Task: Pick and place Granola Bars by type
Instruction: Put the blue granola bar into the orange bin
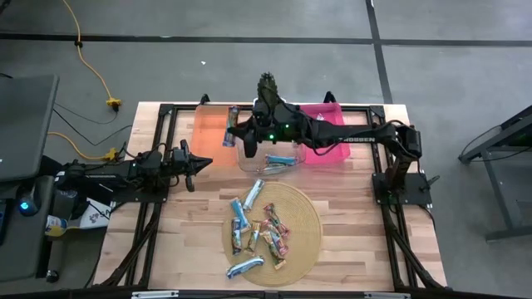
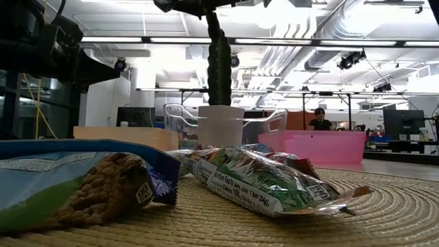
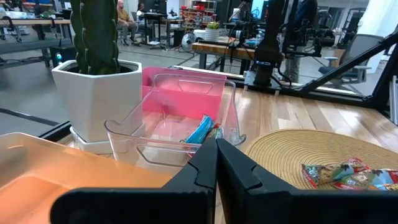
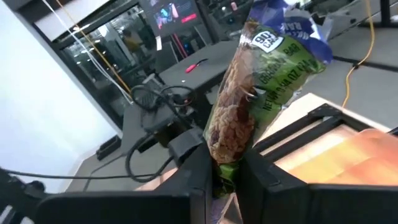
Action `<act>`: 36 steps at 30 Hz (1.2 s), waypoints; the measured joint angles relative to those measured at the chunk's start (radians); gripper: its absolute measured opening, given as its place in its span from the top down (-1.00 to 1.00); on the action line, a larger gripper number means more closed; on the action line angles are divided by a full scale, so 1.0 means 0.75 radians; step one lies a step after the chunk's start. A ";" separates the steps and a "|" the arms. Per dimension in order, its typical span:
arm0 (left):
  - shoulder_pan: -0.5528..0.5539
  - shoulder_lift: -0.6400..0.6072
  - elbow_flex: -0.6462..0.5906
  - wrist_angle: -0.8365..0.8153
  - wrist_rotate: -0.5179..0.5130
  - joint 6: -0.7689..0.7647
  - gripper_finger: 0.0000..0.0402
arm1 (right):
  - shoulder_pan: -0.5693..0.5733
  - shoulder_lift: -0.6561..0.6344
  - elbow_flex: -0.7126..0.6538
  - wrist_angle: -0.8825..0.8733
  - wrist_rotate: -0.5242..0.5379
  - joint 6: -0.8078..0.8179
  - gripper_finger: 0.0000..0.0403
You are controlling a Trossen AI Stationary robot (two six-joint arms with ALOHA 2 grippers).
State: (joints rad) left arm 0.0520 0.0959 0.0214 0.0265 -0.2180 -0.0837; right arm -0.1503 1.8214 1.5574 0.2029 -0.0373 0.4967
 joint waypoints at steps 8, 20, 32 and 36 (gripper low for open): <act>0.000 0.000 0.000 0.000 0.001 0.001 0.99 | -0.038 0.081 0.077 0.042 -0.042 -0.009 0.78; 0.000 0.000 0.000 0.000 0.000 0.001 0.99 | -0.031 0.425 0.627 -0.304 -0.159 -0.102 0.78; 0.000 0.000 0.000 0.000 0.000 0.000 0.99 | -0.160 0.786 0.986 -0.474 -0.185 -0.034 0.78; 0.000 0.000 0.000 0.000 0.000 0.000 0.99 | -0.203 0.847 0.994 -0.494 -0.184 0.010 0.78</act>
State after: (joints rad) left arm 0.0518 0.0959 0.0213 0.0263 -0.2177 -0.0836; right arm -0.3025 2.4563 2.3032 -0.1680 -0.1753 0.5045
